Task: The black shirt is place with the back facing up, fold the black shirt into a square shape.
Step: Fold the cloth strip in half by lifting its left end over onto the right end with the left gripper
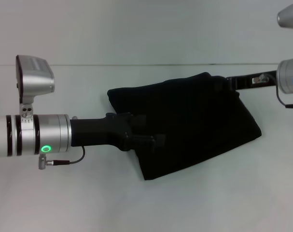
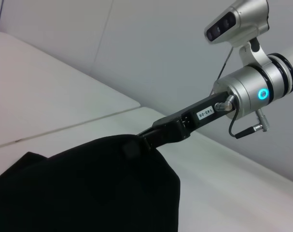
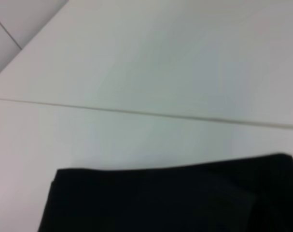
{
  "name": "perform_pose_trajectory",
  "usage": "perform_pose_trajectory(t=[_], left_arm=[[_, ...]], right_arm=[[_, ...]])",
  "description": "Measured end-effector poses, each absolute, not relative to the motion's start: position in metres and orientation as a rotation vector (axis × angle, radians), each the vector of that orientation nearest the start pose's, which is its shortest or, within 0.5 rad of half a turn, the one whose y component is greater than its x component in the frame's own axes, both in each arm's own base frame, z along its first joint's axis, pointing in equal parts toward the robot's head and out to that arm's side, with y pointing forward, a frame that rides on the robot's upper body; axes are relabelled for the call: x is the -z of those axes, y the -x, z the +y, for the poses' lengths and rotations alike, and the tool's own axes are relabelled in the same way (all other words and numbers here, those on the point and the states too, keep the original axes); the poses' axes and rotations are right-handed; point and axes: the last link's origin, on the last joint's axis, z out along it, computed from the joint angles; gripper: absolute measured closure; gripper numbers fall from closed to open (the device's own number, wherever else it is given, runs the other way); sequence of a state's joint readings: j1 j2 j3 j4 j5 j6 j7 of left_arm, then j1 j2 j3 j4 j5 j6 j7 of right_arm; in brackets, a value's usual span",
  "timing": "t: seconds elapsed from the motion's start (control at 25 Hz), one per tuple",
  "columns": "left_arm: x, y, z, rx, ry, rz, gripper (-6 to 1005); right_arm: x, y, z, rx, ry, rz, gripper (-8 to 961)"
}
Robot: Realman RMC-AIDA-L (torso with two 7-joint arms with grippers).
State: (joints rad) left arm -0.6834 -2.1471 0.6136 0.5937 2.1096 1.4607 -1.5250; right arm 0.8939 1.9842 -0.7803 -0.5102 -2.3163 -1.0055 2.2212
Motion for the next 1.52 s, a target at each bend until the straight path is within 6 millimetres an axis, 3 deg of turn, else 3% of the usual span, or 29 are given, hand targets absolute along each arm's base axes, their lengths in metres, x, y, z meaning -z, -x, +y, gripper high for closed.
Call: perform_pose_trajectory(t=[0.28, 0.64, 0.88, 1.16, 1.52], left_arm=[[0.037, 0.221, 0.357, 0.742, 2.733, -0.831, 54], [0.04, 0.22, 0.356, 0.752, 2.726, -0.879, 55], [0.041, 0.221, 0.356, 0.754, 2.721, -0.913, 56], [0.041, 0.224, 0.361, 0.73, 2.675, -0.954, 56], [0.04, 0.225, 0.379, 0.689, 2.573, -1.026, 58]], right_arm=[[-0.021, -0.222, 0.456, -0.278, 2.309, 1.269, 861], [-0.027, -0.249, 0.446, -0.241, 2.253, 1.321, 860], [-0.021, -0.262, 0.443, -0.217, 2.216, 1.343, 859], [-0.021, -0.263, 0.448, -0.22, 2.182, 1.297, 858], [-0.048, -0.252, 0.467, -0.285, 2.074, 1.385, 520]])
